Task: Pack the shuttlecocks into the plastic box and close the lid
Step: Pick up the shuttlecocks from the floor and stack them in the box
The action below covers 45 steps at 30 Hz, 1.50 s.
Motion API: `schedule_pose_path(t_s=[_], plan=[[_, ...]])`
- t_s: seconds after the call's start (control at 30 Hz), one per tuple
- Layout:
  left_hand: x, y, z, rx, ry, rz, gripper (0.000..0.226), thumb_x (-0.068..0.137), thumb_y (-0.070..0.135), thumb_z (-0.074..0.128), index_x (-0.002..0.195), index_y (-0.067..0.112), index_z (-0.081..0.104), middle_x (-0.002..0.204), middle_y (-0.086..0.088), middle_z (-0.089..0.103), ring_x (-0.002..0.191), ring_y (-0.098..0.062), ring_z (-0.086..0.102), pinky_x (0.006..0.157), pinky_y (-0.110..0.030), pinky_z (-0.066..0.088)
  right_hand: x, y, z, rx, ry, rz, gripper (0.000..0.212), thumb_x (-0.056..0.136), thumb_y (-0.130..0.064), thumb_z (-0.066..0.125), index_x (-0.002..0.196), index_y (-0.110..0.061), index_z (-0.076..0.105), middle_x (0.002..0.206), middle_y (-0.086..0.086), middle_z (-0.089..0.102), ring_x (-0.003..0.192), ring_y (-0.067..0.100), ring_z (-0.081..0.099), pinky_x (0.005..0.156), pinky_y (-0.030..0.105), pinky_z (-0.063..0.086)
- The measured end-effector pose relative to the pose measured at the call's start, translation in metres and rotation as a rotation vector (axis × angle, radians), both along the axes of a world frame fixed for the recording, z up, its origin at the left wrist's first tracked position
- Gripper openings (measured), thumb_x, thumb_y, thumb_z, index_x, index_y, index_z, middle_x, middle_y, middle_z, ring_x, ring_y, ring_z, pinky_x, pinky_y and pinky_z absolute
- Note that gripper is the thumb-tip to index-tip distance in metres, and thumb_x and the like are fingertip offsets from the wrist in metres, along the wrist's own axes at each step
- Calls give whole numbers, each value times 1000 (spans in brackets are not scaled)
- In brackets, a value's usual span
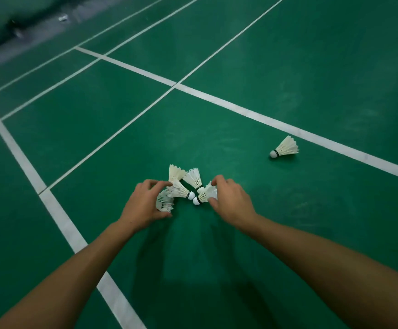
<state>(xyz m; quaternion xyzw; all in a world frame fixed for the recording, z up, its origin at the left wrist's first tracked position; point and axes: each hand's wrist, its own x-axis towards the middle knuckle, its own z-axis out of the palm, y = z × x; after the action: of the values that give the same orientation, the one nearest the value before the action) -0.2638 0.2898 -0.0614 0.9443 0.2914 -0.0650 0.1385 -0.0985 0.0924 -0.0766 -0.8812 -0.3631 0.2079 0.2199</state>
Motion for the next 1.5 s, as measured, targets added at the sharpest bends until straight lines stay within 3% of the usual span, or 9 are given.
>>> schedule_pose_path(t_s=[0.17,0.33,0.6,0.73,0.8,1.03,1.17,1.37,1.5], plan=[[24,5,-10,-99,128,-62,98,77,23,89,151,52,30,138,-7,49,123,-27,53,102,-46,51,-3,17,-18,-7,-20,-17,41,101,-20,62,139,-22,46,125,15,61,115,38,58,88,48,53],[43,4,-20,-151,48,-50,70,72,39,92,130,43,53,125,1,66,111,-21,62,93,-42,55,3,19,-25,33,-17,-36,42,98,-5,53,135,-25,48,108,8,74,105,37,64,79,47,57],[40,-6,-23,-329,-69,12,49,69,49,92,113,46,71,113,21,72,99,-7,67,92,-42,58,8,-3,-23,97,58,-27,40,101,-16,58,139,-25,47,112,5,74,101,30,68,84,47,58],[39,-27,-8,-388,-135,6,42,73,35,94,112,32,79,115,16,73,97,11,63,90,-22,53,10,-31,-9,138,61,-13,41,100,-20,60,139,-25,48,112,0,74,101,27,68,83,43,56],[39,-43,2,-407,-176,-27,43,72,36,95,112,30,80,112,17,75,97,10,65,83,-14,51,14,-54,4,168,42,11,40,98,-23,62,135,-27,49,111,-3,75,99,27,68,80,42,55],[78,-141,68,-474,-383,-270,53,69,28,97,119,24,77,118,13,74,102,-2,67,89,-20,53,41,-183,75,254,37,-3,43,90,-24,77,125,-34,53,92,-16,72,83,13,70,78,45,59],[104,-224,110,-509,-492,-448,56,69,22,97,121,19,75,118,11,73,99,11,60,78,-4,40,40,-276,118,339,43,-107,47,88,-18,82,125,-29,56,92,-13,74,74,7,71,76,39,61],[141,-339,139,-522,-531,-706,61,67,32,97,122,25,72,119,18,70,101,-2,63,73,-5,39,19,-404,155,470,38,-335,51,87,-12,83,129,-24,58,89,-13,71,75,8,70,72,22,58],[156,-397,143,-524,-534,-858,61,69,36,93,124,18,71,116,10,72,96,5,61,74,-3,38,7,-466,161,527,39,-465,51,87,-11,85,129,-24,59,95,-9,75,79,10,72,73,23,61]])
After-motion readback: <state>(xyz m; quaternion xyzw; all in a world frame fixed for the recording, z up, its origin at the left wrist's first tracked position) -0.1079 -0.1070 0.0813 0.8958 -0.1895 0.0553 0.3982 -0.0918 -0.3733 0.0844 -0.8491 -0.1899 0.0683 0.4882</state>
